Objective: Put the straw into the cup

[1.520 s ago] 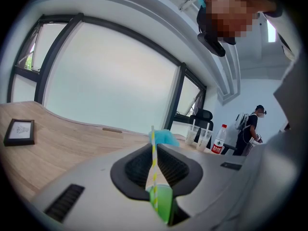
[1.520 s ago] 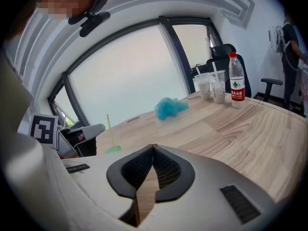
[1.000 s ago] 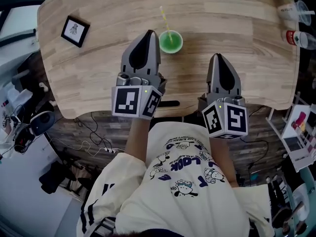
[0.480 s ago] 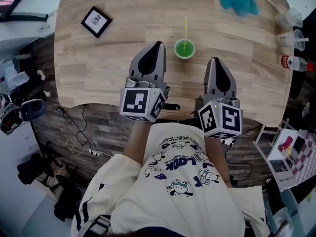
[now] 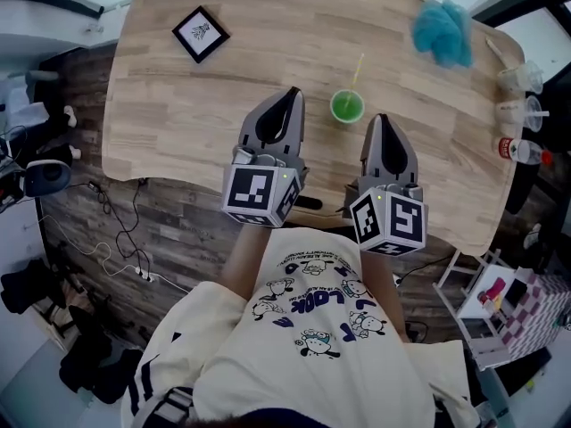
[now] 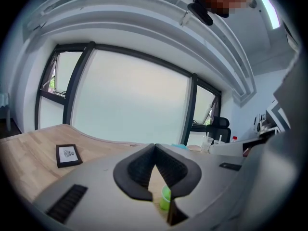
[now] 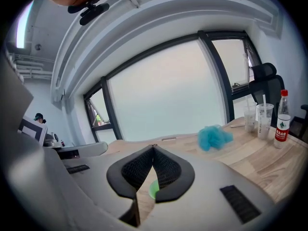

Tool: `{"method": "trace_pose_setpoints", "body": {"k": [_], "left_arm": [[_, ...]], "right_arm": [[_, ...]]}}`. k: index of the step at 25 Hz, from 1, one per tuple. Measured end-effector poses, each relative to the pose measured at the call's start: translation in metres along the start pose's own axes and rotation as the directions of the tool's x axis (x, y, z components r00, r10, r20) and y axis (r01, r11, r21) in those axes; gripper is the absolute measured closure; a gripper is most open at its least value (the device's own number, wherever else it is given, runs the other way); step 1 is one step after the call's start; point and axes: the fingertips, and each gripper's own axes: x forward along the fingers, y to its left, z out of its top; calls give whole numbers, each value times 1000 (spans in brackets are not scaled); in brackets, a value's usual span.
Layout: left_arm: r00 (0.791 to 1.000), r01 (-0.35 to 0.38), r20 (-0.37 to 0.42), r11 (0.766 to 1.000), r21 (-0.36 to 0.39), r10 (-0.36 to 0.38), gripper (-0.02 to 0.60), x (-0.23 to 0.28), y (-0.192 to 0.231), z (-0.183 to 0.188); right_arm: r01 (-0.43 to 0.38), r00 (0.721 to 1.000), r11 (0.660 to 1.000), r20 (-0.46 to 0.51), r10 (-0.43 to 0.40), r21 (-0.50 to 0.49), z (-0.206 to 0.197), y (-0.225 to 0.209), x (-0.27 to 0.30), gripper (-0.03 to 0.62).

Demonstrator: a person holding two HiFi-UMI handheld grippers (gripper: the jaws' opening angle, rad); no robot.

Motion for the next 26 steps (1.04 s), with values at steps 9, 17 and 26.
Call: {"method": "trace_pose_setpoints", "body": {"k": [9,17,26], "left_arm": [[1000,-3,10,1000,-5,3,552,-2,-2,1],[1000,1,1,1000,-7,-1,552,-2,-3,0],[1000,12,-8,1000,6,-12,552,0,-7,0]], "right_arm": [[-14,1000,999,3,14,-29,-1,9,1,603],[-11,1000,1000,6,11,-26,1,9,0,603],[-11,1000,1000,8,12,-19,0,8,0,603]]}}
